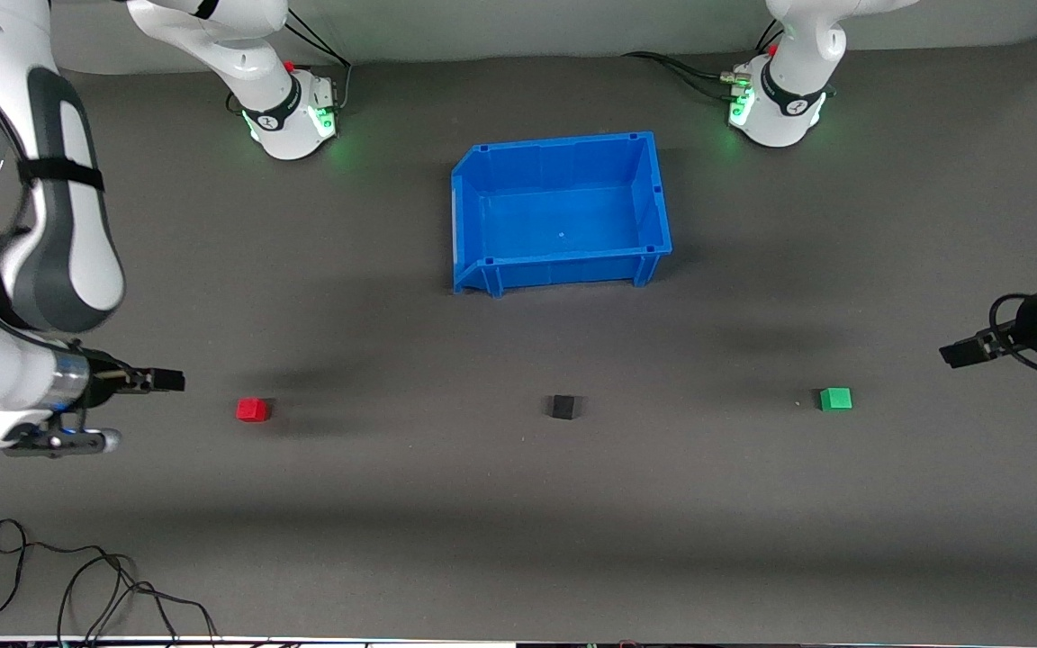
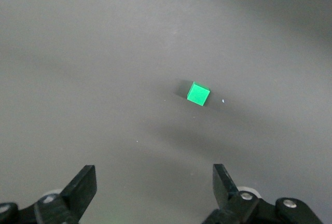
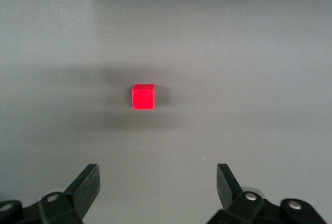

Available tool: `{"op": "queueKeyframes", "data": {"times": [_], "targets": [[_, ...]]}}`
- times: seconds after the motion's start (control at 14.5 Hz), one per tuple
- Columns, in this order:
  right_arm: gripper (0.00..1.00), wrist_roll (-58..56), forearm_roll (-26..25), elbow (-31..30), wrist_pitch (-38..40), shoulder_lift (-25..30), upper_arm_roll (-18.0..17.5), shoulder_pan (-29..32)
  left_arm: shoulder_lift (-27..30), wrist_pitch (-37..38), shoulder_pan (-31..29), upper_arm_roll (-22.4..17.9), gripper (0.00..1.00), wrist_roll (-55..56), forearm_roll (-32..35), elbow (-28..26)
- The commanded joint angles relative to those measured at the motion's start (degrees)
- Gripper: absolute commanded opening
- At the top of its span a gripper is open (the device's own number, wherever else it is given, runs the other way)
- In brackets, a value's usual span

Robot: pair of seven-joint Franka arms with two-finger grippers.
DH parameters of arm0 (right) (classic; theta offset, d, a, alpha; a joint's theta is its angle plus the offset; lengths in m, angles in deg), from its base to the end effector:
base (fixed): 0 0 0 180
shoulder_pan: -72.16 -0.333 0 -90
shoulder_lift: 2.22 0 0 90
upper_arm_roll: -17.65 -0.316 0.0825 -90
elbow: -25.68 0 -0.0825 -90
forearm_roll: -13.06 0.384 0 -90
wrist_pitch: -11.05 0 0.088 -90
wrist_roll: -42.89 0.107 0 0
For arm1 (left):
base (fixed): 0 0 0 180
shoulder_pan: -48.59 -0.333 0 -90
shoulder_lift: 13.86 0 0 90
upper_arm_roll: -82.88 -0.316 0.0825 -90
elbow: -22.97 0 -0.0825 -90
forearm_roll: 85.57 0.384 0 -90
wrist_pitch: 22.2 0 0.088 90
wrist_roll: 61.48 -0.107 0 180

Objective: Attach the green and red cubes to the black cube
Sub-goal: 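Lower both grippers over the red and green cubes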

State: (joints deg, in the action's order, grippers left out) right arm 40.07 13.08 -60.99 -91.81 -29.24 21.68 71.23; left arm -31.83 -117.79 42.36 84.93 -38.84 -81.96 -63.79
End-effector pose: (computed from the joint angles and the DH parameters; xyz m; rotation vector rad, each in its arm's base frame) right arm 0.6675 -0.0296 0.3773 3.1052 -0.0005 -0.2948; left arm 0.6359 0.0553 0.4709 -2.9776 -0.6938 0.2283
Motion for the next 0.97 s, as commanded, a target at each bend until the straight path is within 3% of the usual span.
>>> {"op": "queueKeyframes", "data": {"times": [0.0, 0.21, 0.55, 0.76, 0.9], "targets": [[1.00, 0.5, 3.6, -1.0, -2.7, -2.3, 0.0, 0.0, -1.1, -2.8, -0.1, 0.0, 1.00, 13.2, -0.4, -1.7], [1.00, 0.5, 6.1, -5.5, -9.8, -4.3, 0.0, 0.0, -3.6, -9.2, 0.3, 0.0, 1.00, 28.5, -0.5, -5.4], [1.00, 0.5, 6.1, -8.7, -18.4, -8.0, 0.0, -0.3, -11.4, -17.2, 1.4, 0.3, 1.00, 54.4, -4.4, -5.9], [1.00, 0.5, 6.1, -12.3, -23.7, -8.4, -0.1, -1.3, -14.0, -22.0, 3.3, 0.3, 1.00, 61.4, -4.4, -7.5], [1.00, 3.0, 6.2, -12.9, -25.2, -9.4, -0.1, -1.5, -14.6, -27.3, 2.6, 0.3, 0.94, 68.6, -4.4, -9.6]]}}
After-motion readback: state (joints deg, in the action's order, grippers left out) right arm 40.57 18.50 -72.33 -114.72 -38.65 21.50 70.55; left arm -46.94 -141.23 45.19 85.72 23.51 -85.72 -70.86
